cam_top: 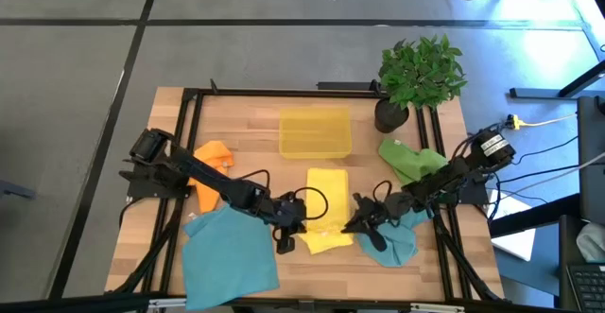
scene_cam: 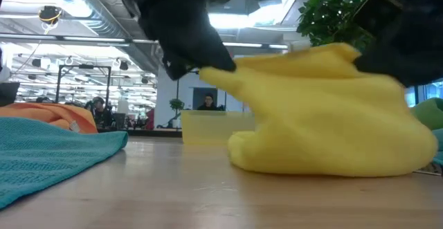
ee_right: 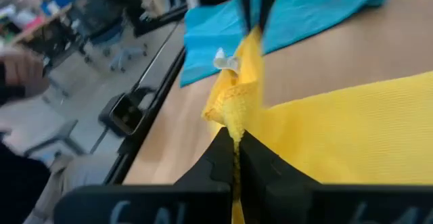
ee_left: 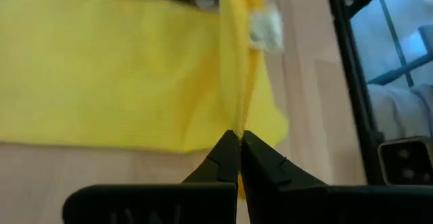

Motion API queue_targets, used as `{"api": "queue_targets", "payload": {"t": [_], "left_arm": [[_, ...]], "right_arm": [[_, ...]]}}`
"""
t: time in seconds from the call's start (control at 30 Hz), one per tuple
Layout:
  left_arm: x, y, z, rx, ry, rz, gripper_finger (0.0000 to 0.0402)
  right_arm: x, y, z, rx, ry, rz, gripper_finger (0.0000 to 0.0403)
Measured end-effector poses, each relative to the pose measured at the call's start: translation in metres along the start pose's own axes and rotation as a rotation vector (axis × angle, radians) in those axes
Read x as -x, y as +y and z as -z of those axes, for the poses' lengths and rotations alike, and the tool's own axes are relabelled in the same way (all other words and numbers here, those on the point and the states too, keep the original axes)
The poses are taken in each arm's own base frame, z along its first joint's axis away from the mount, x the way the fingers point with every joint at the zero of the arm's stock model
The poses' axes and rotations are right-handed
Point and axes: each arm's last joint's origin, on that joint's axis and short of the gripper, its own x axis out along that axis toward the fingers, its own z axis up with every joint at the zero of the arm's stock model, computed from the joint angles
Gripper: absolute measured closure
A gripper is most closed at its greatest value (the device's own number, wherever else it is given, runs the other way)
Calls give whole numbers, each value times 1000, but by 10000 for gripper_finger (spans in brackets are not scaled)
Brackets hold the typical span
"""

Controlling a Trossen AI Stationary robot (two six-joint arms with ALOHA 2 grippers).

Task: Fold microfiber towels
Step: Fold the yellow microfiber towel

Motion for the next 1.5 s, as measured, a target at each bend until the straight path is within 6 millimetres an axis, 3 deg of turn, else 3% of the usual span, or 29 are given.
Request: {"api": "queue_targets", "payload": {"t": [0.13, 0.37, 0.57, 0.7, 0.87, 1.07, 1.27, 1.5], "left_arm": [[8, -9, -9, -6, 44, 25, 401], [26, -52, -25, -82, 90, 115, 401], [42, -81, -41, -206, 30, 148, 401], [42, -73, -45, -208, 48, 131, 401], [32, -43, -49, -160, 106, 62, 401], [22, -23, -38, -157, 134, 52, 401], [7, -26, -7, -172, 85, 121, 401], [3, -37, 8, -166, -21, 161, 392]], "right_arm": [[-15, 17, -3, 45, 67, -12, 397], [-29, 47, -12, 121, 94, -76, 397], [-32, 55, -9, 151, 102, -107, 397], [-35, 48, 6, 183, 184, -87, 397], [-38, 39, 16, 182, 189, -10, 397], [-36, 31, 16, 139, 171, 10, 397], [-35, 19, 13, 101, 135, 94, 397], [-37, 3, 3, 40, 98, 146, 397]]}}
